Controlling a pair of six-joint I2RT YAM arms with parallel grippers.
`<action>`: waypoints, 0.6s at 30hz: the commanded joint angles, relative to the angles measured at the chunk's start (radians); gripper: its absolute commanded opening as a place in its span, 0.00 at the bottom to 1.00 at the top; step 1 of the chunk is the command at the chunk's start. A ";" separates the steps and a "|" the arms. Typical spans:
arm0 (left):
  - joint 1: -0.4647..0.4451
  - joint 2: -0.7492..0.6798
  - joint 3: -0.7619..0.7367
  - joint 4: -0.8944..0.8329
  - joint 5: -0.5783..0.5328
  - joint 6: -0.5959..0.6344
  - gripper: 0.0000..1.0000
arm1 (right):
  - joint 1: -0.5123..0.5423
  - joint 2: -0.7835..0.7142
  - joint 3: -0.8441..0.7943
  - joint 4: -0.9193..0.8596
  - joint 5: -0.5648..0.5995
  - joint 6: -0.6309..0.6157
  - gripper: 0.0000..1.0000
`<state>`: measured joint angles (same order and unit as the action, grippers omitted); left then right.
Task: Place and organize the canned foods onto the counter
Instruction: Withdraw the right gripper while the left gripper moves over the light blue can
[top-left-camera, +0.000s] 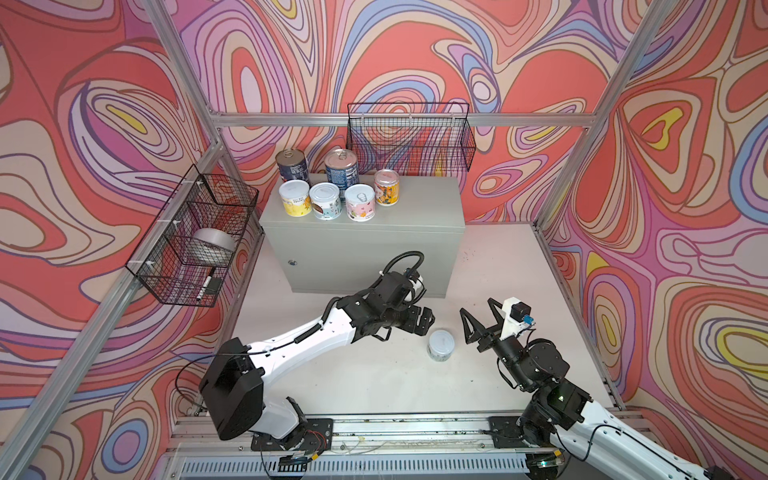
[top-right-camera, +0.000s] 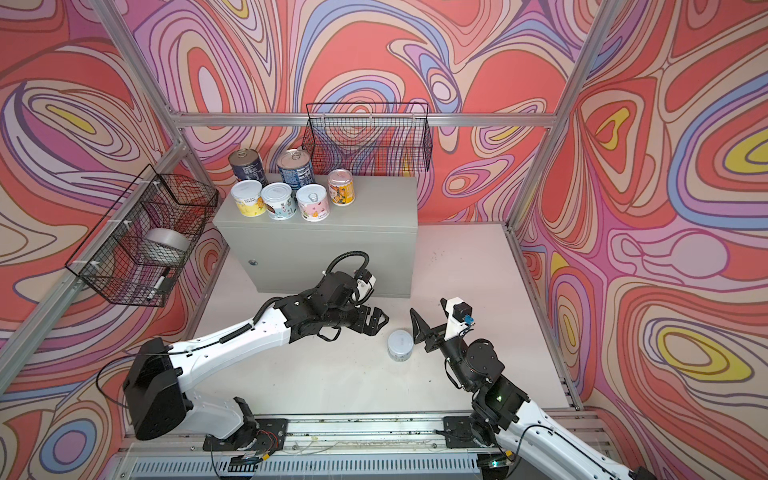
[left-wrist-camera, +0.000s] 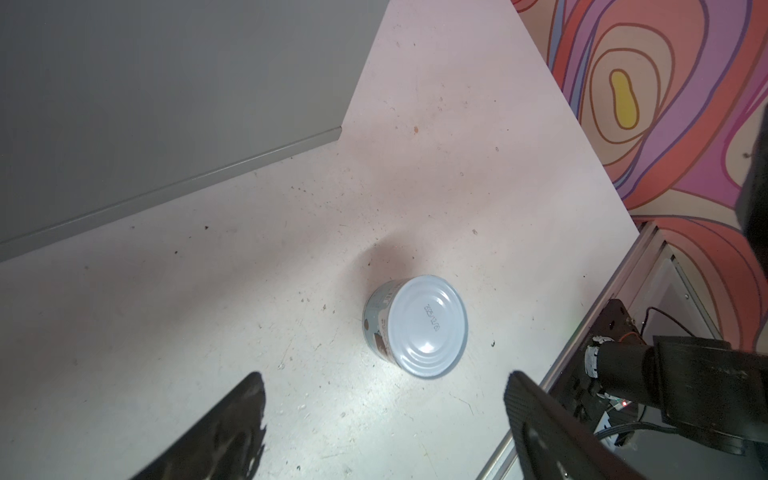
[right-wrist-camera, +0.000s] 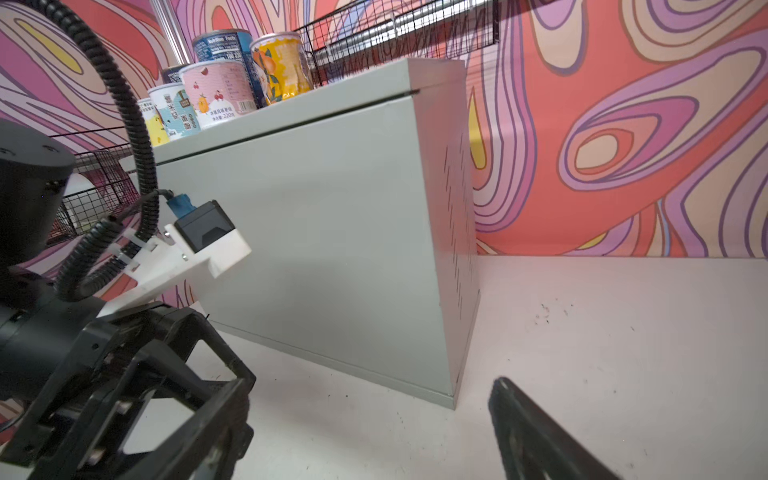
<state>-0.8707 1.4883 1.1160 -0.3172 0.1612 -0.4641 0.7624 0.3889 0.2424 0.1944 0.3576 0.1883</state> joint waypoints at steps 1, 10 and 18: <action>-0.008 0.053 0.029 0.046 0.009 0.021 0.92 | -0.001 -0.045 -0.011 -0.105 0.067 0.064 0.93; -0.011 0.149 0.046 0.121 0.028 -0.004 0.86 | 0.000 -0.176 -0.039 -0.249 0.056 0.136 0.93; -0.023 0.202 0.053 0.118 0.003 0.036 0.82 | 0.000 -0.226 -0.044 -0.317 0.077 0.155 0.93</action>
<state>-0.8879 1.6680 1.1439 -0.2119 0.1783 -0.4522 0.7624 0.1741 0.2100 -0.0769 0.4149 0.3252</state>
